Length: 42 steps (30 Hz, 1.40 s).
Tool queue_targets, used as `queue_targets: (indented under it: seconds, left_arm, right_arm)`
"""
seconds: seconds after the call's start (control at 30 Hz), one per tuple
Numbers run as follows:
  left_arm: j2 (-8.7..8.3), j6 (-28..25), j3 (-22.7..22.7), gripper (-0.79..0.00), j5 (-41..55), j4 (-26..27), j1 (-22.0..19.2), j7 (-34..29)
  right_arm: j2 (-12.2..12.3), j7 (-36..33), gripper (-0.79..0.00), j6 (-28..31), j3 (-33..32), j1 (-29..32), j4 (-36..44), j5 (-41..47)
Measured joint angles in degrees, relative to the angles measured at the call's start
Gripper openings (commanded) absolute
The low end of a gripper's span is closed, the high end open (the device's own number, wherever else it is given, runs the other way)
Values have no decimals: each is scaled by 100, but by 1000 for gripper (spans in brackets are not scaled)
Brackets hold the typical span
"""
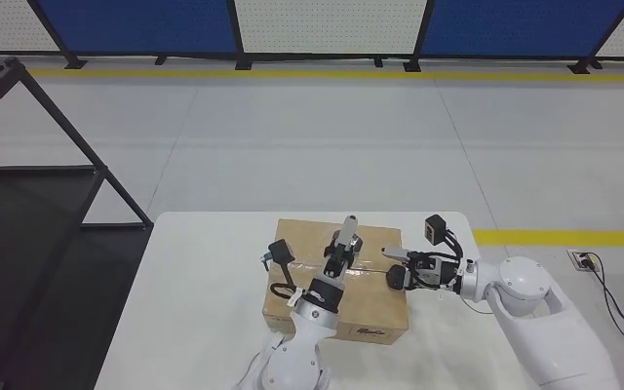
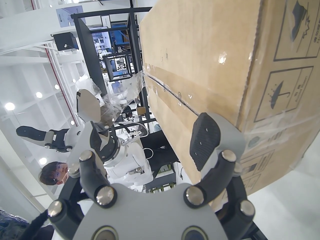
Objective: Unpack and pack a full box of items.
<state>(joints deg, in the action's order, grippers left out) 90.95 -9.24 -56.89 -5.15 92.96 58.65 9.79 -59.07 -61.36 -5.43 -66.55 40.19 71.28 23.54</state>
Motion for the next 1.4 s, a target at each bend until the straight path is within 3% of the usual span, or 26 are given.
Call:
queue_targets:
  seconds: [0.33, 0.77, 1.4]
  left_arm:
    - [96, 352, 71, 0, -55, -29, -273, -14]
    - [228, 442, 32, 0, 7, -317, -623, 155]
    - [381, 568, 96, 0, -71, -399, -773, 160]
  right_arm:
    - [11, 34, 0, -72, -15, 41, 109, -44]
    - [33, 57, 0, -111, -72, 122, 194, -54]
    - [19, 67, 0, -115, -20, 52, 124, -45]
